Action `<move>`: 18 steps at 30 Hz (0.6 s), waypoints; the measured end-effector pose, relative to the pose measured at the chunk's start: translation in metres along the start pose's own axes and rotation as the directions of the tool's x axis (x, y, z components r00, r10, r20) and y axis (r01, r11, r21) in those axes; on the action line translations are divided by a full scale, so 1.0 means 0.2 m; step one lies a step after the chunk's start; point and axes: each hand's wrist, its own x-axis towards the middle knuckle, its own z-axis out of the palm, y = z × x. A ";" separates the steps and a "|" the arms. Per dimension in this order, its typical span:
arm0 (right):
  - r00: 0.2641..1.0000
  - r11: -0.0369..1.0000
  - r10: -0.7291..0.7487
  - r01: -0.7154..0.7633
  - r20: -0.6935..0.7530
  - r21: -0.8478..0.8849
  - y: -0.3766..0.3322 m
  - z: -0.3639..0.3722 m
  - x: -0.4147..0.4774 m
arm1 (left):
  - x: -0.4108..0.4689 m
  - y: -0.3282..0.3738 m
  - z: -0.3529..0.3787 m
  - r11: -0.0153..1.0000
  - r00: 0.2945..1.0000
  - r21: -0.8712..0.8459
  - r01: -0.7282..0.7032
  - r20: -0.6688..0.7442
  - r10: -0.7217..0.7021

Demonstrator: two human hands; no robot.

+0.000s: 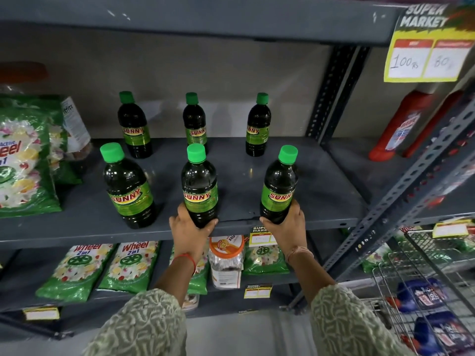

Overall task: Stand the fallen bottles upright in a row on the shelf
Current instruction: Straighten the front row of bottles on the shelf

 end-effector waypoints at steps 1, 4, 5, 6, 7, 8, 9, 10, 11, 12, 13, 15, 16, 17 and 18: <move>1.000 1.000 0.007 -0.007 0.000 0.004 0.00 0.00 0.00 | 0.00 0.00 0.00 1.000 1.000 0.000 0.000 0.001 0.000; 1.000 1.000 0.000 0.000 -0.013 0.011 0.01 0.01 0.00 | 0.00 0.00 0.00 1.000 1.000 0.000 -0.011 -0.002 0.011; 1.000 1.000 -0.001 0.002 -0.011 0.015 0.01 0.01 -0.01 | 0.00 -0.01 0.00 1.000 1.000 0.000 -0.014 -0.006 0.014; 1.000 1.000 0.001 -0.001 -0.004 0.025 0.01 0.01 -0.01 | 0.00 -0.01 0.00 1.000 1.000 0.008 -0.017 -0.007 0.017; 1.000 0.999 0.008 -0.008 0.011 0.039 0.01 0.01 -0.01 | 0.00 -0.01 0.00 1.000 1.000 0.014 -0.022 -0.006 0.022; 1.000 0.998 0.011 -0.012 0.014 0.061 0.01 0.00 -0.02 | 0.00 -0.01 0.00 1.000 1.000 0.014 -0.027 0.000 0.027; 1.000 0.996 0.019 -0.020 0.008 0.084 0.01 0.00 -0.03 | 0.00 -0.01 0.00 0.999 0.999 0.005 -0.034 0.011 0.034; 1.000 0.994 0.022 -0.020 -0.012 0.105 0.01 -0.01 -0.06 | 0.00 -0.02 -0.01 0.999 0.999 -0.008 -0.032 0.024 0.032; 0.999 0.992 0.039 -0.034 -0.037 0.122 -0.01 -0.01 -0.12 | -0.02 -0.03 -0.03 0.999 0.999 -0.032 -0.027 0.025 0.027; 0.998 0.990 0.037 -0.029 -0.057 0.140 -0.02 0.00 -0.18 | -0.04 -0.04 -0.06 0.997 1.000 -0.069 -0.030 0.002 0.030; 0.999 0.990 0.001 0.006 -0.049 0.141 -0.05 0.03 -0.26 | -0.06 -0.07 -0.09 0.993 0.998 -0.106 -0.046 -0.054 0.040; 0.991 0.987 -0.126 0.121 0.039 0.102 -0.14 0.11 -0.38 | -0.09 -0.14 -0.19 0.987 0.972 -0.142 -0.079 -0.233 0.045; 0.979 0.981 -0.176 0.167 0.102 0.095 -0.18 0.18 -0.40 | -0.07 -0.19 -0.24 0.985 0.948 -0.150 -0.088 -0.316 0.036; 0.965 0.976 -0.209 0.196 0.160 0.092 -0.22 0.24 -0.39 | -0.04 -0.24 -0.29 0.986 0.933 -0.153 -0.065 -0.361 0.005; 0.957 0.976 -0.212 0.196 0.199 0.094 -0.27 0.30 -0.35 | 0.01 -0.29 -0.34 0.989 0.927 -0.146 -0.018 -0.372 -0.039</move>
